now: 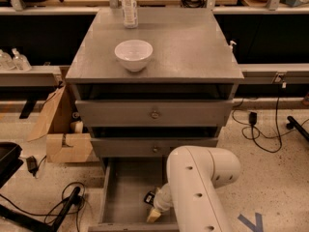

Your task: Pick rxbar chocolate from bottom drawer and place on counter

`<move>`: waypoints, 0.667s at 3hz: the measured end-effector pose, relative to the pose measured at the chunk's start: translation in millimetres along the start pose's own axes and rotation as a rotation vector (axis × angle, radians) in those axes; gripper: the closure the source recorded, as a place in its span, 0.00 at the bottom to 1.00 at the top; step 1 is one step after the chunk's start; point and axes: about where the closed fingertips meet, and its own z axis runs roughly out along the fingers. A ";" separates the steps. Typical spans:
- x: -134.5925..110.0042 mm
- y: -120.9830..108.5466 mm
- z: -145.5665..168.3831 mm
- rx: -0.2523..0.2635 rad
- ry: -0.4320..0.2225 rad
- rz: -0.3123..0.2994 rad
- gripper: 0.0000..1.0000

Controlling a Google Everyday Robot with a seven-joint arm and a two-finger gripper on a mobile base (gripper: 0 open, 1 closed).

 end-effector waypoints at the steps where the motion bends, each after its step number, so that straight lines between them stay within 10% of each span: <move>1: -1.1 2.4 1.0 0.008 -0.040 0.062 0.34; 2: -3.3 2.2 -4.1 0.008 -0.040 0.062 0.57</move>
Offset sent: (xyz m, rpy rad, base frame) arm -0.0015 0.0021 -0.0007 0.0372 0.0026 -0.0470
